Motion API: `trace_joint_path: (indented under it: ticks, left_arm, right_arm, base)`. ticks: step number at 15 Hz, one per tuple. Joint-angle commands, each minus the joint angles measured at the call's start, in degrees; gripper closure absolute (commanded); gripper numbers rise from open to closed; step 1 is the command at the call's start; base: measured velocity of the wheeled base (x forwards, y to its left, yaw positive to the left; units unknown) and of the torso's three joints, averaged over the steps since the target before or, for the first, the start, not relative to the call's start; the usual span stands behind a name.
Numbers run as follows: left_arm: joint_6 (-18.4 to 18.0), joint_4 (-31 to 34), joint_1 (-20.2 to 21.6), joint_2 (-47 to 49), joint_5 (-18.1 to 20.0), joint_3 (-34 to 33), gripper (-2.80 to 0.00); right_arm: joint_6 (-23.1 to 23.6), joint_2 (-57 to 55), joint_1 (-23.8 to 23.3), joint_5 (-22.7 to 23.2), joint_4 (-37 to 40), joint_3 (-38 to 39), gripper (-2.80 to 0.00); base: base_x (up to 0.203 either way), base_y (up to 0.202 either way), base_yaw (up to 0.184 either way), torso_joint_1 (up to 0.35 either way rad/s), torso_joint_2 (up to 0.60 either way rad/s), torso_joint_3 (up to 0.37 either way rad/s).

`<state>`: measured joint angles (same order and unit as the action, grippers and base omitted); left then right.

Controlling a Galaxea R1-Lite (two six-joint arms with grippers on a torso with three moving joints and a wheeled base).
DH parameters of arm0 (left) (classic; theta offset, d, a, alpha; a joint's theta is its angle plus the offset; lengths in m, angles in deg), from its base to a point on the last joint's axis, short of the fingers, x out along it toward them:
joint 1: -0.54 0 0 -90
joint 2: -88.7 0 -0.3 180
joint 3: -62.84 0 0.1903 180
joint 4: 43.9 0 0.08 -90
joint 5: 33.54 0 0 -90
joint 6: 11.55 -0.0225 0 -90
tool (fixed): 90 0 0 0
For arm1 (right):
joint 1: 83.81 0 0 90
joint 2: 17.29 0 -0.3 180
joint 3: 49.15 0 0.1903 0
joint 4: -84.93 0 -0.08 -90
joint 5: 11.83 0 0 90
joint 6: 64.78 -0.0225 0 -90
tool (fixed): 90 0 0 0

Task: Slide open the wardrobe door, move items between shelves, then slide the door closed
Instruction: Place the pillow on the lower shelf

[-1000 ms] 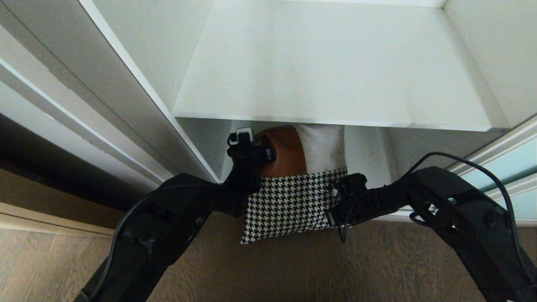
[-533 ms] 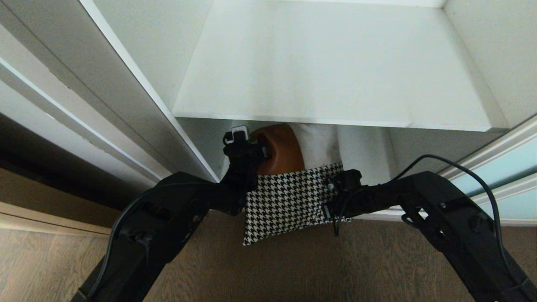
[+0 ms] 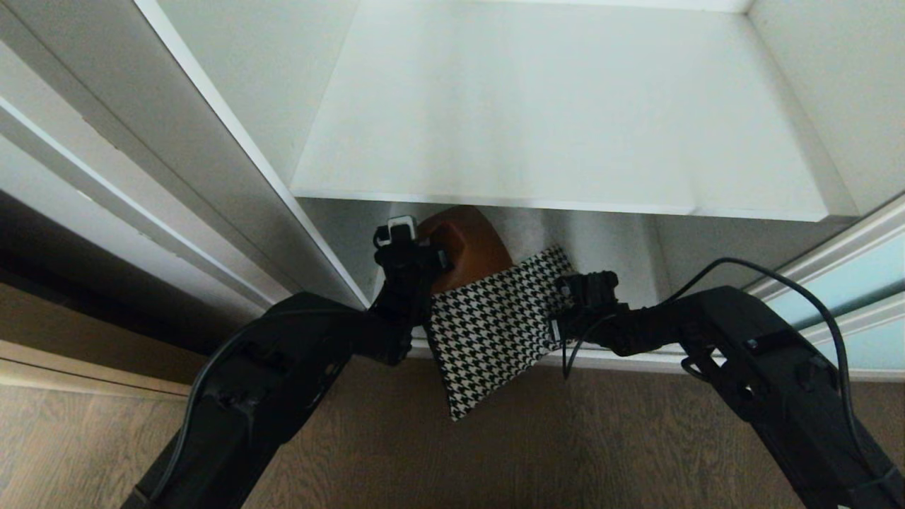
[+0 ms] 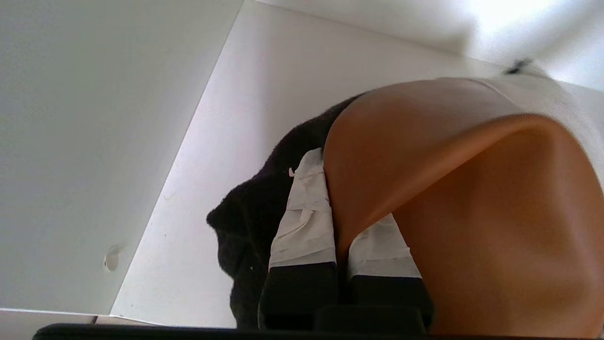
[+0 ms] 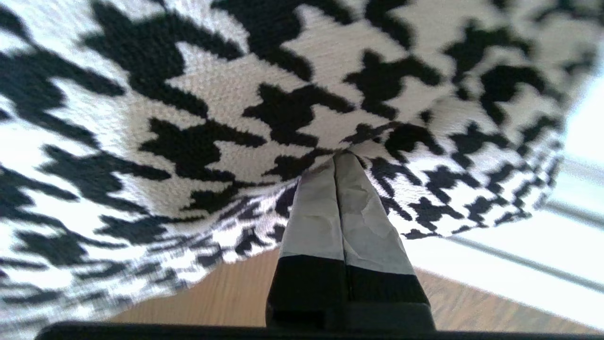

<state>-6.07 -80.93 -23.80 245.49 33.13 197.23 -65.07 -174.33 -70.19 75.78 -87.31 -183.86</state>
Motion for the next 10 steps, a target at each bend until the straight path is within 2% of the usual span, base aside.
trace_joint_path:
  ticks: [1, 4, 6, 10]
  left_arm:
    - [-0.3, -1.0, 0.0, 1.4, -0.1, 0.0, 0.00]
    - [-0.3, -0.9, 0.3, 1.7, -0.9, 0.0, 0.00]
    - [-0.5, -0.6, 0.3, 2.1, -0.8, 0.0, 0.00]
    - [-0.5, -0.4, 0.3, 2.0, -0.2, 0.0, 0.00]
  right_arm:
    - [0.1, 3.0, -1.0, -0.1, -0.5, -0.1, 0.00]
    - [-0.8, 5.6, -2.4, 0.1, 0.0, 0.7, 0.00]
    - [-0.7, 7.6, -2.6, 0.6, 1.0, 5.3, 0.00]
    - [-0.4, 12.2, -1.7, 7.1, 5.4, 17.4, 0.00]
  base:
    - [0.000, 0.000, 0.000, 0.000, 0.00, 0.000]
    - [0.000, 0.000, 0.000, 0.000, 0.00, 0.000]
    - [0.000, 0.000, 0.000, 0.000, 0.00, 0.000]
    - [0.000, 0.000, 0.000, 0.000, 0.00, 0.000]
